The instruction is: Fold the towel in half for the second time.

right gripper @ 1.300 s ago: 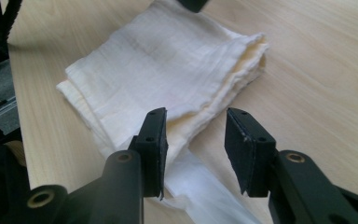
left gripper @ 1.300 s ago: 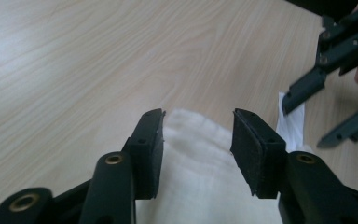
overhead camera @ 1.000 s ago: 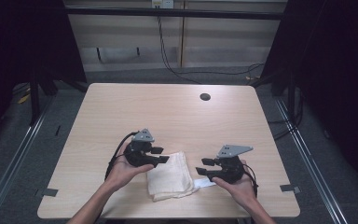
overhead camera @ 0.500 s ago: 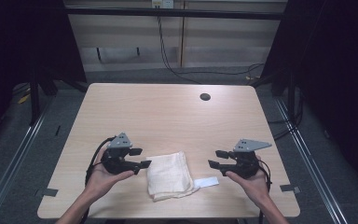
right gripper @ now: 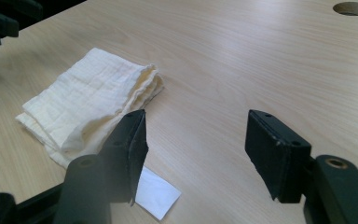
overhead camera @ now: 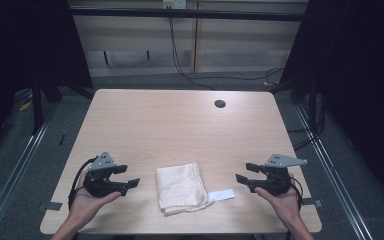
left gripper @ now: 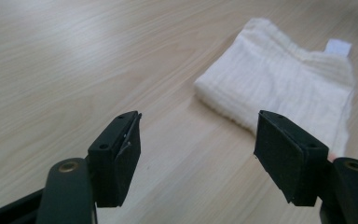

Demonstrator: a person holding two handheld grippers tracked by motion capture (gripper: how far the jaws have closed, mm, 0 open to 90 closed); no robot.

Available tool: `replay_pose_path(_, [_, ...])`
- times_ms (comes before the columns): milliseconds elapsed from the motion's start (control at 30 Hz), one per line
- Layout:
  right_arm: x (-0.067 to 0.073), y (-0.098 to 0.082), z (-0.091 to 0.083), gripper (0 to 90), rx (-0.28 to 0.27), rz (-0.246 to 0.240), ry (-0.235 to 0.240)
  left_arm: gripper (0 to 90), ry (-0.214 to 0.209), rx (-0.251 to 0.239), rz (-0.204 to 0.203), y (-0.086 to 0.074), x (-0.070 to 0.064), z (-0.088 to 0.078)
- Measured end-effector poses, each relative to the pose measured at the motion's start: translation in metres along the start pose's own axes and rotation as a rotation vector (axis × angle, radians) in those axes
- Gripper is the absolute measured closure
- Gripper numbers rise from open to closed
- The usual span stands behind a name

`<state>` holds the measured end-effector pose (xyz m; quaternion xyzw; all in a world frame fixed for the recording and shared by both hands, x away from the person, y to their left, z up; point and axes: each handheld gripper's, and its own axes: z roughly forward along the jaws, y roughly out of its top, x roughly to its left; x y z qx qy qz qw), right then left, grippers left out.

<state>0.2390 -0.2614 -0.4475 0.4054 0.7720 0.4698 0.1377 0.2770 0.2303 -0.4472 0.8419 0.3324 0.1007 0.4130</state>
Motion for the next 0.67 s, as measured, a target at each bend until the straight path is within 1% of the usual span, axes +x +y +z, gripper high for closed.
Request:
replay_pose_path(67, [-0.002, -0.003, -0.003, 38.3, 0.000, 0.012, -0.015, 30.8, 0.006, -0.006, -0.027, -0.008, 0.005, -0.003])
replay_pose_path(100, [-0.003, -0.004, -0.004, 38.1, 0.002, 0.009, -0.019, 30.4, 0.010, -0.006, -0.042, -0.011, 0.007, -0.005])
replay_pose_path(133, [-0.004, -0.006, -0.006, 38.1, 0.002, 0.013, -0.022, 30.4, 0.002, -0.006, -0.061, -0.014, 0.010, -0.007])
replay_pose_path(167, [-0.005, -0.007, -0.007, 38.0, 0.002, 0.022, -0.032, 30.3, -0.011, -0.016, -0.088, -0.018, 0.013, -0.010])
replay_pose_path(200, [-0.006, -0.009, -0.008, 37.4, 0.004, 0.027, -0.047, 30.3, -0.009, -0.027, -0.100, -0.022, 0.014, -0.012])
replay_pose_path(233, [-0.007, -0.012, -0.008, 36.9, 0.004, 0.028, -0.058, 30.3, 0.009, -0.035, -0.102, -0.026, 0.015, -0.015])
replay_pose_path(267, [-0.009, -0.015, -0.008, 37.0, 0.004, 0.031, -0.067, 30.3, 0.024, -0.042, -0.113, -0.029, 0.016, -0.017])
replay_pose_path(300, [-0.010, -0.019, -0.008, 36.7, -0.005, 0.045, -0.069, 30.3, 0.024, -0.048, -0.126, -0.032, 0.017, -0.018])
replay_pose_path(333, [-0.012, -0.021, -0.009, 36.0, -0.010, 0.054, -0.071, 30.3, 0.040, -0.055, -0.146, -0.035, 0.017, -0.019])
replay_pose_path(367, [-0.014, -0.024, -0.010, 35.4, -0.014, 0.062, -0.085, 30.5, 0.058, -0.059, -0.147, -0.036, 0.016, -0.018])
replay_pose_path(400, [-0.016, -0.025, -0.012, 35.0, -0.020, 0.067, -0.101, 30.4, 0.054, -0.056, -0.136, -0.037, 0.016, -0.018])
replay_pose_path(433, [-0.018, -0.027, -0.014, 35.0, -0.030, 0.076, -0.105, 30.9, 0.051, -0.058, -0.124, -0.038, 0.016, -0.020])
replay_pose_path(467, [-0.020, -0.028, -0.016, 34.9, -0.038, 0.081, -0.116, 33.2, 0.078, -0.090, -0.105, -0.039, 0.015, -0.024])
replay_pose_path(500, [-0.021, -0.029, -0.018, 34.6, -0.045, 0.076, -0.132, 33.8, 0.088, -0.130, -0.110, -0.040, 0.015, -0.029])
replay_pose_path(533, [-0.023, -0.031, -0.019, 34.4, -0.043, 0.064, -0.161, 33.7, 0.083, -0.140, -0.124, -0.041, 0.017, -0.031])
replay_pose_path(567, [-0.024, -0.033, -0.019, 34.3, -0.045, 0.069, -0.164, 33.0, 0.060, -0.136, -0.149, -0.043, 0.020, -0.032])
replay_pose_path(600, [-0.027, -0.036, -0.019, 34.2, -0.047, 0.096, -0.151, 32.9, 0.065, -0.135, -0.151, -0.045, 0.021, -0.032])
replay_pose_path(633, [-0.028, -0.037, -0.019, 34.1, -0.044, 0.104, -0.147, 33.2, 0.078, -0.119, -0.146, -0.047, 0.021, -0.030])
replay_pose_path(667, [-0.028, -0.037, -0.018, 33.9, -0.035, 0.101, -0.152, 32.7, 0.068, -0.100, -0.149, -0.048, 0.022, -0.027])
